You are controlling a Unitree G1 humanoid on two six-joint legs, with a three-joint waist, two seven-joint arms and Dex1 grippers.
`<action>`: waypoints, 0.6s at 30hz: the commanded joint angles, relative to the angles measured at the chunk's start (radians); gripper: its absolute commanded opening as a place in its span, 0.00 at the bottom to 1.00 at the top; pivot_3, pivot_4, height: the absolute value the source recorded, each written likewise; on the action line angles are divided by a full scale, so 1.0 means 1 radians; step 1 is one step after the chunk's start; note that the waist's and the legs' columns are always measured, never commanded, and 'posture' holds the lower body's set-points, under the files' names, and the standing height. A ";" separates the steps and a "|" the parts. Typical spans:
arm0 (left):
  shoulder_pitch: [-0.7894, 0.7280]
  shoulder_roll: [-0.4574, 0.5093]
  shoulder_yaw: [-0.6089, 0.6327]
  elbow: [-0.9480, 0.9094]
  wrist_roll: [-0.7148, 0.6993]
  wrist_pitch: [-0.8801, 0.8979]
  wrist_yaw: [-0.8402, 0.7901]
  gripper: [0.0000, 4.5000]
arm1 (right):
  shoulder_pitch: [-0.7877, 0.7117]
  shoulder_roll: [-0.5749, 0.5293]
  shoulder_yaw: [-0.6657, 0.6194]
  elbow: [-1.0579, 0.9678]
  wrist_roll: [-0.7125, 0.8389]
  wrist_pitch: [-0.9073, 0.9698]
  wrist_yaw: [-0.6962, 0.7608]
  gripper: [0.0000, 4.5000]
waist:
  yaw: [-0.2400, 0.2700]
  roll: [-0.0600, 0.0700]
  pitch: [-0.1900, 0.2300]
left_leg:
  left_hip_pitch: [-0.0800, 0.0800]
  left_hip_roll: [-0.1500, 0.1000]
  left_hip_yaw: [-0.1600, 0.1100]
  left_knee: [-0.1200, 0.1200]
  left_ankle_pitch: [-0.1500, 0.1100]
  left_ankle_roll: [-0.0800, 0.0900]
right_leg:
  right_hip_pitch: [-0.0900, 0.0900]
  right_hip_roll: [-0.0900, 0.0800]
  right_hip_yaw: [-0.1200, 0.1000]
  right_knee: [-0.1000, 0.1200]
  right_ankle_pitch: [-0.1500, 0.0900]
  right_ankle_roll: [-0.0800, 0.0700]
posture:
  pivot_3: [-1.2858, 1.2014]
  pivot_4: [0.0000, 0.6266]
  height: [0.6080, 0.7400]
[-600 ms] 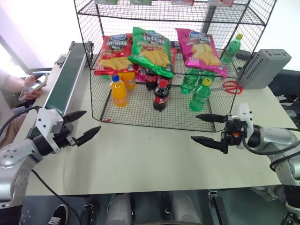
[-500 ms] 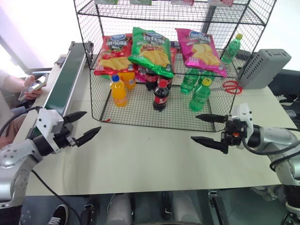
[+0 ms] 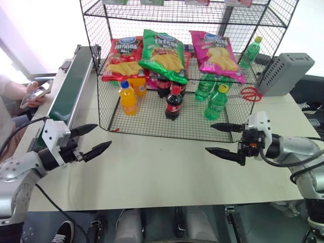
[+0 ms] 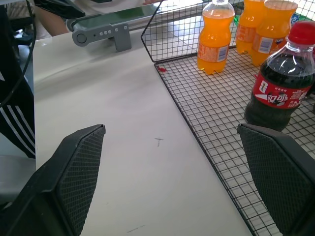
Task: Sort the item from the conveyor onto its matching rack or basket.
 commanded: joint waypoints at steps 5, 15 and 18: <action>0.003 0.004 0.037 0.005 0.004 -0.044 -0.005 0.93 | -0.024 -0.015 -0.005 -0.006 0.006 -0.005 0.007 1.00 | 0.000 0.000 0.000 | 0.000 0.000 0.000 0.000 0.000 0.000 | 0.000 0.000 0.000 0.000 0.000 0.000 | 0.52 0.24 1.00; -0.004 0.013 0.032 0.018 0.027 -0.075 0.002 0.93 | -0.036 -0.012 -0.006 0.020 -0.003 -0.023 0.011 1.00 | 0.000 0.000 0.000 | 0.000 0.000 0.000 0.000 0.000 0.000 | 0.000 0.000 0.000 0.000 0.000 0.000 | 0.52 0.24 1.00; -0.018 0.014 0.029 0.025 0.032 -0.077 0.005 0.93 | -0.050 -0.011 0.002 0.030 -0.011 -0.029 0.013 1.00 | 0.000 0.000 0.000 | 0.000 0.000 0.000 0.000 0.000 0.000 | 0.000 0.000 0.000 0.000 0.000 0.000 | 0.52 0.24 1.00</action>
